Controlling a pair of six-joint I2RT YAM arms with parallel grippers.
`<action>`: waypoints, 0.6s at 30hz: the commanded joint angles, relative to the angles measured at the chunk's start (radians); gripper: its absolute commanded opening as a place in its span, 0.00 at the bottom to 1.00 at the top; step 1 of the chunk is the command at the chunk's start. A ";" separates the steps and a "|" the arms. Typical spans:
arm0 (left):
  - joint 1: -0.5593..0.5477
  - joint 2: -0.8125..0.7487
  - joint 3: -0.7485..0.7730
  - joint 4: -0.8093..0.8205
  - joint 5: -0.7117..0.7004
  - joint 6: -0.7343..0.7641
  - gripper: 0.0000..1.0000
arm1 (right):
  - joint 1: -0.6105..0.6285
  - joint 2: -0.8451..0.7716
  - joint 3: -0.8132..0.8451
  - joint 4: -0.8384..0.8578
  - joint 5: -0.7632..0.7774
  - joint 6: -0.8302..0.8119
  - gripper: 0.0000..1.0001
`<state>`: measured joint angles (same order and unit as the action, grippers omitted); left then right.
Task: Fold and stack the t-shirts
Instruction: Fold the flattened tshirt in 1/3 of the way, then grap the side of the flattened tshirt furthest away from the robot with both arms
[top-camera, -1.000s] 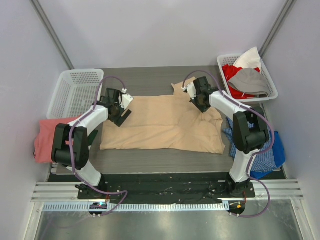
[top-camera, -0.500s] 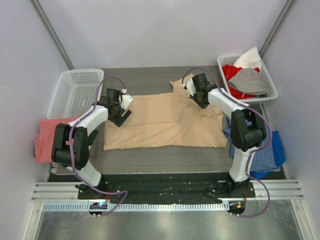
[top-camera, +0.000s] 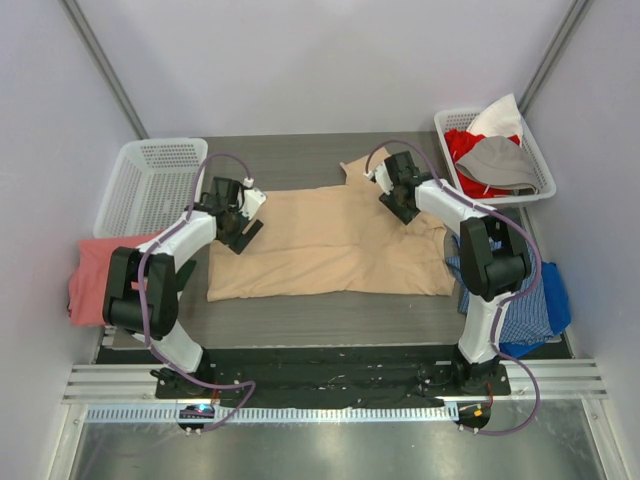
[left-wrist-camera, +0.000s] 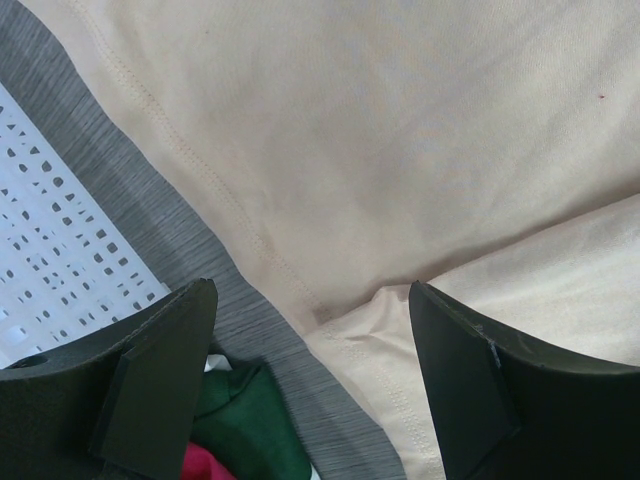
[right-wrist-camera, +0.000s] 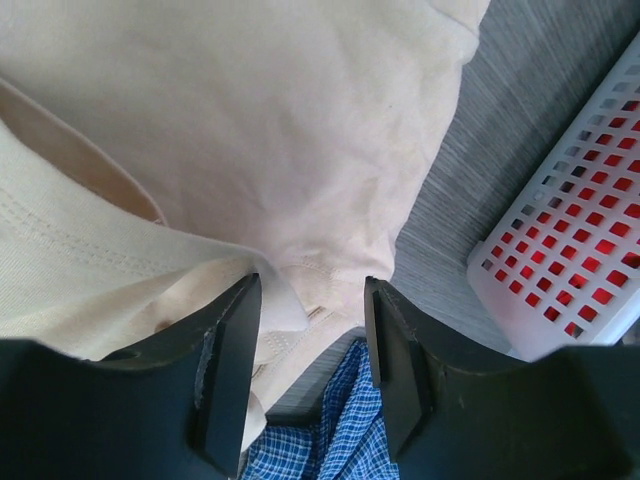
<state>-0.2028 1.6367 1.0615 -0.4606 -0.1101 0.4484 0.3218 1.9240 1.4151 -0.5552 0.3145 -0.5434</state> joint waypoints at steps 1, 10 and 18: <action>-0.001 -0.020 0.040 0.039 0.007 -0.040 0.83 | 0.000 -0.054 0.044 0.063 0.038 0.023 0.54; 0.000 0.093 0.179 0.122 0.010 -0.105 0.85 | -0.058 0.056 0.255 0.132 -0.046 0.174 0.65; 0.002 0.222 0.278 0.169 0.033 -0.128 0.85 | -0.079 0.286 0.525 0.113 -0.179 0.241 0.65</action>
<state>-0.2028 1.8191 1.2976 -0.3500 -0.0998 0.3431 0.2382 2.1201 1.8458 -0.4492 0.2111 -0.3588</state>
